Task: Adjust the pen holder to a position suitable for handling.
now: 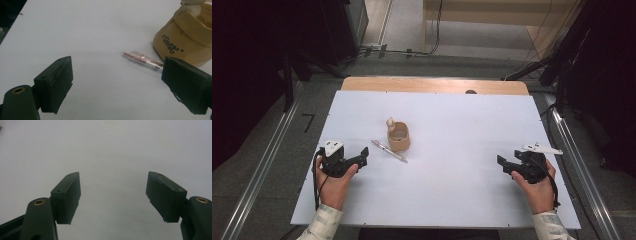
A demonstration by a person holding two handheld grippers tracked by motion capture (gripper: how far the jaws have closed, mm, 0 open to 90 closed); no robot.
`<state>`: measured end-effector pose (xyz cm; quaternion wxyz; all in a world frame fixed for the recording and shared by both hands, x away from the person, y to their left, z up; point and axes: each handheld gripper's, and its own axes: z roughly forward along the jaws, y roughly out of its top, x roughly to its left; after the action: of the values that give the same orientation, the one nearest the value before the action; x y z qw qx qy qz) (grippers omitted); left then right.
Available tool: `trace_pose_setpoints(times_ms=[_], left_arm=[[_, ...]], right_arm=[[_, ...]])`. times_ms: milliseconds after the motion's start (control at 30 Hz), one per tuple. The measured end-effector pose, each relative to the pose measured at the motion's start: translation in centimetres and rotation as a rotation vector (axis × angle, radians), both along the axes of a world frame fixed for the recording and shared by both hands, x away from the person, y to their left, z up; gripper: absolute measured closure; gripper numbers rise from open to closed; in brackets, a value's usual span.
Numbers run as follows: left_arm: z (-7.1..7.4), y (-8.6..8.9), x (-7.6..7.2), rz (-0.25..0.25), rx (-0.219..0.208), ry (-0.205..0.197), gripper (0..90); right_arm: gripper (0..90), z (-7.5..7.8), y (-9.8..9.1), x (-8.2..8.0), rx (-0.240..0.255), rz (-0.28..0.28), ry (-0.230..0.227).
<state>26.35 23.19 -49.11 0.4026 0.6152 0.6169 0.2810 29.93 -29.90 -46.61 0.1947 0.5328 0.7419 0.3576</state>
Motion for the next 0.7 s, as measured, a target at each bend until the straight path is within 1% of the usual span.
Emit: trace_pose_setpoints(times_ms=[433,500,533,567,633,700], left_arm=[[0.0,-0.6,0.2,-0.014,-0.006,0.002,10.9],[0.4,-1.0,0.6,-0.023,-0.022,-0.011,10.9],[0.6,-1.2,0.8,-0.03,-0.028,-0.009,11.0],[0.6,-1.2,0.8,-0.03,-0.028,-0.009,11.4],[0.9,-1.7,1.1,-0.041,-0.037,-0.023,11.7],[1.0,-2.1,1.3,-0.05,-0.034,-0.025,11.7]], right_arm=[[26.7,0.1,-0.2,0.1,0.008,0.001,-0.003],[26.7,0.1,-0.2,0.1,0.008,0.003,-0.003],[26.7,0.1,-0.2,0.1,0.01,0.001,-0.002],[26.7,0.1,-0.2,0.1,0.011,0.0,0.0],[26.7,0.1,-0.2,0.1,0.01,0.001,0.001],[26.6,0.1,-0.2,0.1,0.01,0.001,0.003]])
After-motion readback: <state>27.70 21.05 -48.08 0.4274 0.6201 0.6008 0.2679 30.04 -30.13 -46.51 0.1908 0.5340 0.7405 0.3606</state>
